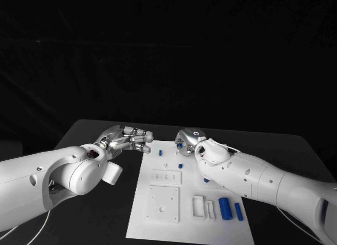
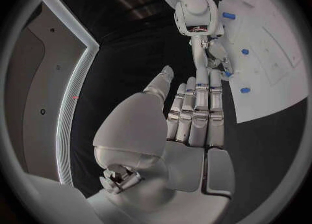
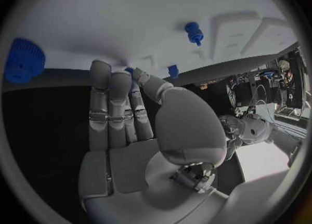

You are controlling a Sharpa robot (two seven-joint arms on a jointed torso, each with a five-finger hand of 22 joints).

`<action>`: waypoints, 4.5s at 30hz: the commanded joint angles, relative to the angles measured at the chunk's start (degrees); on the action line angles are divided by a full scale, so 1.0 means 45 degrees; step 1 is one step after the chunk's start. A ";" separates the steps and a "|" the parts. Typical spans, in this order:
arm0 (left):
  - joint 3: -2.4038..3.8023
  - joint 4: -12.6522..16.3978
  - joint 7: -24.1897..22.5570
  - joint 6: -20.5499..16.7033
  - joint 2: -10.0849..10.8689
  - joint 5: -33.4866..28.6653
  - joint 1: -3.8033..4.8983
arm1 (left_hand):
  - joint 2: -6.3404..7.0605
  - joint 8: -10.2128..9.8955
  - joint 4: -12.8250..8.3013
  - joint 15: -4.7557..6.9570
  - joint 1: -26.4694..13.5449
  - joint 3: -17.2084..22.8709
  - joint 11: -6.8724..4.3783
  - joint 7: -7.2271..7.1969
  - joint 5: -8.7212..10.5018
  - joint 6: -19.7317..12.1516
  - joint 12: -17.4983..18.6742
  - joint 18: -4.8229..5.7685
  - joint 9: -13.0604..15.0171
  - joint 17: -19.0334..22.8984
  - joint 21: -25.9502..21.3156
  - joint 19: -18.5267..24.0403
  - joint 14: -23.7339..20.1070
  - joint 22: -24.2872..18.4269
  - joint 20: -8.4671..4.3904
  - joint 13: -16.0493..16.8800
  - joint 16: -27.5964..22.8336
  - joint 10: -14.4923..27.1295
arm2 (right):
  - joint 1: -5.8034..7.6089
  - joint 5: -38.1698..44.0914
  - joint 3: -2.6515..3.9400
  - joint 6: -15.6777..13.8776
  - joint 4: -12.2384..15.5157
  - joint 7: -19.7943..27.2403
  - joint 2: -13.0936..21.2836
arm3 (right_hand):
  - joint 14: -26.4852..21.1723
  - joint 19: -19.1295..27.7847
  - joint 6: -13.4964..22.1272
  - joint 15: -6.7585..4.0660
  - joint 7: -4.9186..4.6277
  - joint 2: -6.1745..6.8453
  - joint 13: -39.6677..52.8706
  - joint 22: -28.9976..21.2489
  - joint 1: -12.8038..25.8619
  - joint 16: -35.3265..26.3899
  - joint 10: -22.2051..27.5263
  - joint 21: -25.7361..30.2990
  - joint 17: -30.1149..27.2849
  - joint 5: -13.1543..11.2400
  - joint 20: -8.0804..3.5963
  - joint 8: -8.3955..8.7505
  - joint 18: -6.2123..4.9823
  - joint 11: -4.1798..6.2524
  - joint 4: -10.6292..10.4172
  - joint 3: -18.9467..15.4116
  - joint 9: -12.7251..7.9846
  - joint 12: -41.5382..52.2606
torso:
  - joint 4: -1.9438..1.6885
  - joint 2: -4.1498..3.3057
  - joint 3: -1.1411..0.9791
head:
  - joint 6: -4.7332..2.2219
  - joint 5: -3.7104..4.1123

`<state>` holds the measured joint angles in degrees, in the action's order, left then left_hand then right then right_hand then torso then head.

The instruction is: Assemble the parts on the task board

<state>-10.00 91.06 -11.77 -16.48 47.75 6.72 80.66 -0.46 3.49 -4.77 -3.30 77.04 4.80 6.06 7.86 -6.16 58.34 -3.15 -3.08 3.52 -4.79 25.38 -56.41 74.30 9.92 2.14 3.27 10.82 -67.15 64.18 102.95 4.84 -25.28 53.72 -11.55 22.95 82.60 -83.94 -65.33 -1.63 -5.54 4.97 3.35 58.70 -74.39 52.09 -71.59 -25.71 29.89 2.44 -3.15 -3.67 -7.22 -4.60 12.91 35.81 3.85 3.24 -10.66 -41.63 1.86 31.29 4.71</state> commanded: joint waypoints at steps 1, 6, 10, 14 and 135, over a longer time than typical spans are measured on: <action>0.0009 0.0021 -0.0045 0.0158 -0.0012 0.0030 0.0020 | -0.0007 0.0056 0.0013 -0.0007 0.0004 -0.0081 0.0006 0.0029 0.0062 0.0002 -0.0042 0.0089 0.0020 0.0009 0.0076 0.0069 -0.0093 -0.0032 0.0041 0.0016 0.0045 0.0070 | -0.0044 -0.0034 -0.0028 0.0053 0.0057 0.0268 -0.0039 | 0.0001 -0.0398 0.0069 -0.0027 -0.0044 -0.0067 0.0000 0.0042 -0.0180 -0.0080 -0.0281 0.0044 0.0005 0.0064 -0.0018 0.0016 -0.0159 0.0350 0.0034 0.0231 -0.0009 0.0014 | 0.0005 -0.0003 0.0006 | -0.0019 0.0000; 0.0009 0.0018 -0.0041 0.0168 -0.0015 0.0031 0.0022 | -0.0007 0.0056 0.0013 -0.0007 0.0004 -0.0081 0.0006 0.0029 0.0062 0.0002 -0.0042 0.0089 0.0020 0.0009 0.0076 0.0069 -0.0093 -0.0032 0.0041 0.0016 0.0045 0.0070 | -0.0038 -0.0059 -0.0028 -0.0014 0.0082 0.0299 -0.0041 | -0.0001 -0.0377 0.0108 0.0003 -0.0061 -0.0022 0.0006 0.0161 -0.0051 -0.0075 -0.0210 0.0034 0.0020 0.0061 0.0004 0.0002 -0.0195 0.0313 0.0082 0.0746 -0.0005 0.0029 | 0.0000 0.0004 0.0002 | -0.0015 -0.0004; 0.0009 0.0015 -0.0033 0.0177 -0.0014 0.0031 0.0024 | -0.0007 0.0056 0.0013 -0.0007 0.0004 -0.0081 0.0006 0.0029 0.0062 0.0002 -0.0042 0.0089 0.0020 0.0009 0.0076 0.0069 -0.0093 -0.0032 0.0041 0.0016 0.0045 0.0070 | -0.0035 -0.0115 -0.0028 -0.0107 0.0119 0.0363 -0.0039 | -0.0002 -0.0379 0.0150 0.0002 -0.0050 -0.0023 0.0001 0.0215 -0.0001 -0.0076 -0.0158 0.0049 0.0025 0.0062 0.0014 0.0014 -0.0207 0.0307 0.0041 0.0821 -0.0008 0.0018 | 0.0004 -0.0003 0.0003 | -0.0017 -0.0015; 0.0009 0.0011 -0.0027 0.0188 -0.0015 0.0031 0.0025 | -0.0007 0.0056 0.0013 -0.0007 0.0004 -0.0081 0.0006 0.0029 0.0062 0.0002 -0.0042 0.0089 0.0020 0.0009 0.0076 0.0069 -0.0093 -0.0032 0.0041 0.0016 0.0045 0.0070 | -0.0034 -0.0139 -0.0027 -0.0184 0.0145 0.0402 -0.0044 | -0.0001 -0.0386 0.0176 -0.0005 -0.0043 -0.0048 0.0001 0.0228 -0.0008 -0.0074 -0.0177 0.0057 0.0028 0.0062 0.0011 0.0016 -0.0211 0.0318 0.0021 0.0839 -0.0008 0.0019 | -0.0001 -0.0004 0.0004 | -0.0016 -0.0014; 0.0002 -0.0356 0.0221 0.0168 0.0104 0.0220 0.0154 | 0.0041 0.0057 0.0146 -0.0046 0.0095 -0.0195 0.0049 0.0080 0.0086 -0.0097 -0.0042 0.0088 0.0020 0.0043 0.0008 0.0070 -0.0153 -0.0199 0.0077 0.0017 -0.0009 0.0184 | 0.0238 -0.1889 0.1240 -0.0745 0.1462 0.0937 0.1200 | -0.0107 -0.0502 0.1532 0.0213 -0.0282 0.0844 -0.0028 -0.0653 -0.0705 -0.0133 0.2007 0.0418 -0.0529 0.0116 0.0353 -0.0009 -0.0779 -0.0229 -0.0476 -0.1760 -0.0051 0.0048 | 0.0207 -0.0005 -0.0056 | -0.0379 -0.0070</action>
<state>-10.02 89.50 -10.38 -16.20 48.26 7.47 81.24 -0.45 3.49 -4.12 -3.50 77.04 4.14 6.32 8.07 -5.93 58.13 -3.14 -3.08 3.52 -4.70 25.38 -56.20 74.10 9.12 2.35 3.26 10.82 -66.59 65.14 96.93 10.26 -27.68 59.72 -8.13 27.73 82.08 -84.03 -57.42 -0.14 -6.18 8.84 3.28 55.75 -78.06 51.20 -61.36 -23.64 27.48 2.66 -1.02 -3.66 -10.24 -5.86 10.69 27.44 3.56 3.54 -10.11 -41.67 1.64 29.85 4.39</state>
